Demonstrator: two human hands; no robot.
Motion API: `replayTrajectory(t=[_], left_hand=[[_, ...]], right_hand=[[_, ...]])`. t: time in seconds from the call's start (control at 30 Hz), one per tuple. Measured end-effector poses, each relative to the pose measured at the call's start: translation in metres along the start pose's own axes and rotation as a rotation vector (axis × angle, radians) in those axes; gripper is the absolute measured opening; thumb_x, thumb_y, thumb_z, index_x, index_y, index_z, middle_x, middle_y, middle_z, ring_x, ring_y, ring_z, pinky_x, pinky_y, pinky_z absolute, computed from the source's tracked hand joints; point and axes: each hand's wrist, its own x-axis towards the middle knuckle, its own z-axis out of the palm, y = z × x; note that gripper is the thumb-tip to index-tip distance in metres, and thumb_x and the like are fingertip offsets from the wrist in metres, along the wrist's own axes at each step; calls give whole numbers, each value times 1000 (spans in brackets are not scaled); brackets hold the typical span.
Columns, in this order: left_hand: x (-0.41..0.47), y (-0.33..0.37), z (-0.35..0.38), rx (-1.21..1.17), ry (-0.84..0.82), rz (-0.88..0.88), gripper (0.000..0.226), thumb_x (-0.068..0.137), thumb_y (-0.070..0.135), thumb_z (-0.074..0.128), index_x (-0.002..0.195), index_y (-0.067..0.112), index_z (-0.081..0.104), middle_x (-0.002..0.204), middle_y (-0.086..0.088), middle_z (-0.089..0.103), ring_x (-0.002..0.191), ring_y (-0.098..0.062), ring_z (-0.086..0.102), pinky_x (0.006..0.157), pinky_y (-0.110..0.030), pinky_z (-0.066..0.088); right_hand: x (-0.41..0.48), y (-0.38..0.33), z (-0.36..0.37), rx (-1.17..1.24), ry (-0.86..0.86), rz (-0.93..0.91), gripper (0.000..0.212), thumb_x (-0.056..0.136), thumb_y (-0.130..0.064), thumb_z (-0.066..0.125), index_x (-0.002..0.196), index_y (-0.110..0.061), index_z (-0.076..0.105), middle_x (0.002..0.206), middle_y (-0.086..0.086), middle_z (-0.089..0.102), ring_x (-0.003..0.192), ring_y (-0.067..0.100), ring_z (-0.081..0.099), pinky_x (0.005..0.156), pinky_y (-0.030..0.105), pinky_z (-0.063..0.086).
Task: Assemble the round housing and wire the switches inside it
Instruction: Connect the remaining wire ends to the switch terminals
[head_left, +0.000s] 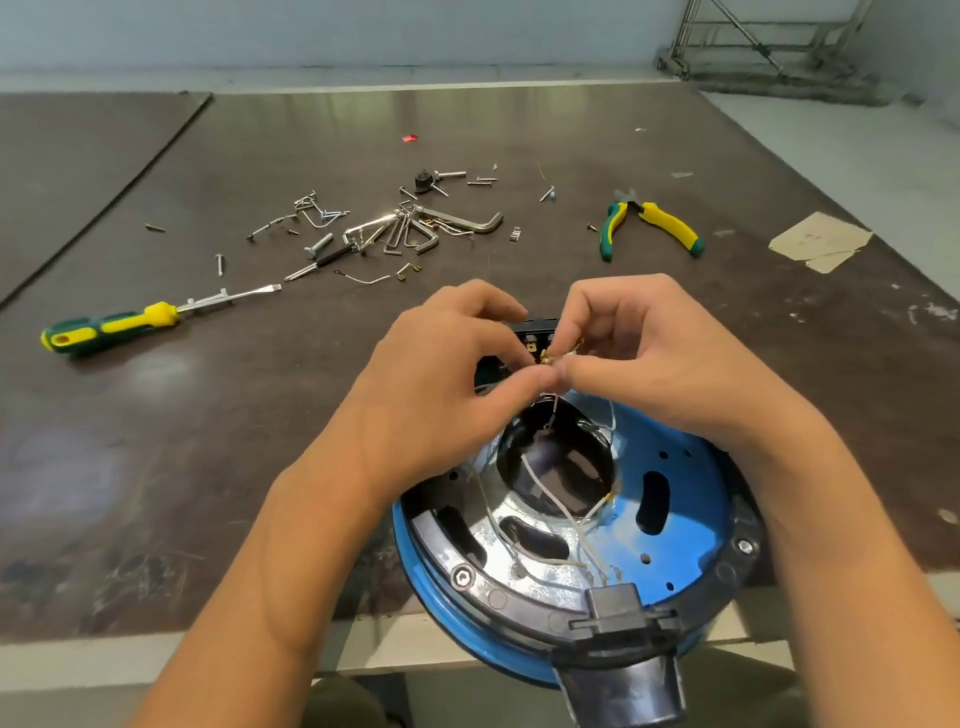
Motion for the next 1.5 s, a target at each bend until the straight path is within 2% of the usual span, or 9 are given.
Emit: replayTrajectory(t=[0.27,0.4,0.47,0.57,0.63,0.8,1.1,1.37,1.5], left_hand=[[0,-9,-6,36,-45,-87,14,83,36,75,74,26,76,122,9,52,115,-2,49,91,-18,35],[0,-9,-6,73,-115,-158,15,83,36,75,73,26,75,125,9,44,123,-6,44,94,-23,32],[1,-9,-5,97,-151,-189,15,84,37,75,75,25,76,126,9,40,123,-7,43,93,-24,32],[3,-9,-2,126,-174,-198,14,84,37,74,77,25,76,127,7,40,119,-8,44,89,-27,37],[5,-9,-1,133,-188,-199,15,85,37,73,78,24,77,125,7,40,112,-9,48,89,-33,46],[10,-9,0,161,-187,-183,18,86,39,71,78,23,77,121,7,44,101,-7,50,84,-31,46],[11,-7,-3,178,-174,-161,14,85,33,72,79,21,79,121,7,52,97,-7,52,84,-29,46],[11,-10,-7,148,-189,-179,10,82,28,75,75,23,80,119,8,57,94,-3,51,71,-4,32],[11,-10,-7,146,-190,-178,9,82,28,75,76,24,80,118,8,57,95,-2,51,71,-3,32]], right_hand=[[3,6,2,-160,-12,-21,7,88,-13,75,94,-17,73,83,3,73,76,19,70,70,39,59],[2,6,4,-344,107,-69,14,86,-10,74,96,-21,73,76,-7,68,66,4,60,60,16,45],[1,4,4,-454,187,-107,18,84,-11,76,99,-20,72,83,-5,65,72,1,55,66,12,39],[1,4,4,-614,248,-118,26,82,-20,78,106,-22,70,106,-1,61,103,13,52,88,25,41],[2,5,4,-657,159,-20,38,82,-27,79,118,-24,67,116,-3,59,113,17,52,97,34,43],[4,8,5,-662,77,73,49,86,-35,74,132,-32,57,122,-10,61,115,13,57,94,46,51],[5,8,5,-680,53,102,51,87,-38,73,134,-36,52,127,-12,59,117,11,56,95,47,51],[5,10,5,-674,68,97,49,87,-39,73,133,-36,54,125,-12,59,117,11,56,94,47,51],[6,11,5,-677,70,95,49,88,-39,72,132,-36,54,123,-12,59,114,10,56,93,46,51]])
